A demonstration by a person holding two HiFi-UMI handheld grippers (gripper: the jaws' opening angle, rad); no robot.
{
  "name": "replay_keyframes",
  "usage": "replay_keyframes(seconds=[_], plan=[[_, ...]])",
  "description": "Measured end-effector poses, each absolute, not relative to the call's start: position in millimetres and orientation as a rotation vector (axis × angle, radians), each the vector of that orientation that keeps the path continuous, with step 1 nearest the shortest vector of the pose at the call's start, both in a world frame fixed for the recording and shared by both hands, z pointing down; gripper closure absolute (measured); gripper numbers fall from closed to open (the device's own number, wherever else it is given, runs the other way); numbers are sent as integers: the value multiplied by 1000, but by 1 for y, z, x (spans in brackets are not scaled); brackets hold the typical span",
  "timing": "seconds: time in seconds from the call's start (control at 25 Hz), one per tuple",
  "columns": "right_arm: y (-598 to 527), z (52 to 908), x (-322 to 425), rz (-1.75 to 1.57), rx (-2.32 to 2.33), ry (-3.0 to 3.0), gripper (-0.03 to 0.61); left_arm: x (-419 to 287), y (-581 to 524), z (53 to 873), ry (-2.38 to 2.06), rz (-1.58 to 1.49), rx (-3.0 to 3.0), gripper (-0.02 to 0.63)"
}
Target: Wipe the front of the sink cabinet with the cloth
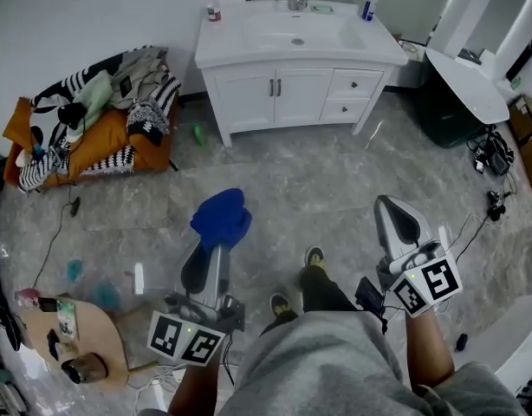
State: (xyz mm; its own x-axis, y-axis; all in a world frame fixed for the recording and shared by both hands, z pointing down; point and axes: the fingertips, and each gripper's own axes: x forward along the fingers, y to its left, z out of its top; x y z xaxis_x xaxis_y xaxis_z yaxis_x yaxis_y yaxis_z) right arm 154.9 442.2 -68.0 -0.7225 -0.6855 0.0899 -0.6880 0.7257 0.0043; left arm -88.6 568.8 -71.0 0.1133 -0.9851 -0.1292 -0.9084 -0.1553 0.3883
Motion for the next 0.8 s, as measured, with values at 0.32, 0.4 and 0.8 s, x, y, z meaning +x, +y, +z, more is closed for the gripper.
replay_keyframes(seconds=[0.32,0.4,0.8], plan=[[414,-64,141,45,1151,-2858,581,-99,541,-69,-1876,-524,2184,546],[400,-60,139,44,1154,-2852,581,-102,528,-69,-1878,-515,2190,546],[287,-53,121,42,1158,-2840,581,-119,425,-61,-1877,-485,2182,546]])
